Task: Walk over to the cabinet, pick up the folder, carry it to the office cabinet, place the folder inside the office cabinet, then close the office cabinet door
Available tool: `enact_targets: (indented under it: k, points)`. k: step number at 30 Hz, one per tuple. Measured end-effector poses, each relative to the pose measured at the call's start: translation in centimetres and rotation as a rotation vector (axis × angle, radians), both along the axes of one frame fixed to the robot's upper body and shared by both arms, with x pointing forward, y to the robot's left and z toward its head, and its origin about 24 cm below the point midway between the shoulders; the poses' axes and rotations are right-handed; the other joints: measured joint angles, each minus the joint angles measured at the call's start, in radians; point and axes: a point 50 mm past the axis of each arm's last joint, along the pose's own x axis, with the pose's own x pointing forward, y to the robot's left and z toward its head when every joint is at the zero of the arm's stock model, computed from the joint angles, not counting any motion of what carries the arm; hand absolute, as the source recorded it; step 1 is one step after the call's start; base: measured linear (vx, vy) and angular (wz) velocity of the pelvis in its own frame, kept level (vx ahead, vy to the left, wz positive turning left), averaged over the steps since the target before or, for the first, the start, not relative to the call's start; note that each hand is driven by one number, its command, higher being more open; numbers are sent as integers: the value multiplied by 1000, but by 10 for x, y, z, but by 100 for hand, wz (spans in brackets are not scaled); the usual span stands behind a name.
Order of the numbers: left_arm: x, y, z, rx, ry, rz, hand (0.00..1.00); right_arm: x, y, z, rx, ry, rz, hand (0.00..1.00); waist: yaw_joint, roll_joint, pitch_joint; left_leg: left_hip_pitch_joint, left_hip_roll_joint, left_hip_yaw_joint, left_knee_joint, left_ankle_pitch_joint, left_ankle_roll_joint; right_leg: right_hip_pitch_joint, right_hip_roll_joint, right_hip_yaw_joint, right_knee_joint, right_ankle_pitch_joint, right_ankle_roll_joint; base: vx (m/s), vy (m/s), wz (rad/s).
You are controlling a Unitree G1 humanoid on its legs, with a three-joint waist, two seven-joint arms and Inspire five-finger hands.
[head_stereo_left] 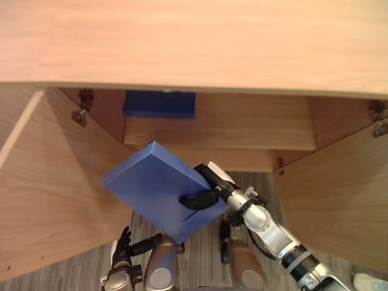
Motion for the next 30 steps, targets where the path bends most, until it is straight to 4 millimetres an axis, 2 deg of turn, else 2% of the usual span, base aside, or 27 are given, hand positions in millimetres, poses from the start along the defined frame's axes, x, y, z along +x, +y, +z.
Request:
enact_targets:
  k: [2,5,7,8,10,15,22,23,30]
  points:
    - [14,-1,7,13,-40,-26,100,11,2,13,52,-35,-29,0,1,14,39,-55,2,-5,52,-11,2,-65,-6,0,74,-25,-2,-119,0,8]
    - [36,-6,20,27,-130,-51,100,28,-1,38,303,-46,-142,0,6,32,55,-194,19,-17,164,-42,5,-205,-6,-4,196,-67,-4,-115,-19,5]
    - [53,-13,35,25,-213,-64,100,44,-8,67,576,-80,-261,0,7,37,71,-300,36,-27,256,-67,8,-306,-7,-12,291,-99,-8,-81,-20,6]
    - [57,-16,40,24,-239,-74,100,47,-11,75,642,-92,-286,0,8,39,74,-325,40,-33,279,-72,10,-328,-7,-16,313,-105,-10,-75,-25,12]
    - [74,-30,63,15,-361,-117,100,57,-33,108,878,-159,-377,0,20,47,89,-421,50,-55,360,-91,16,-411,-9,-30,390,-133,-14,-59,-23,11]
    - [87,-46,89,-15,-496,-129,100,72,-67,157,1219,-249,-471,0,37,48,102,-556,76,-56,437,-110,15,-549,1,-25,464,-144,-18,-51,-11,-10]
    - [92,-52,102,-40,-560,-90,100,84,-81,179,1479,-206,-543,0,41,51,105,-588,99,-57,455,-113,10,-580,12,-31,471,-144,-19,0,-36,-7]
    - [93,-54,104,-46,-573,-80,100,87,-83,185,1520,-203,-549,100,44,51,105,-592,101,-57,455,-113,10,-584,13,-33,471,-144,-19,-15,-39,-2]
    - [94,-60,106,-65,-584,-36,100,103,-82,213,1717,-134,-553,100,43,51,104,-593,103,-60,427,-103,7,-579,14,-46,436,-136,-25,6,-28,1]
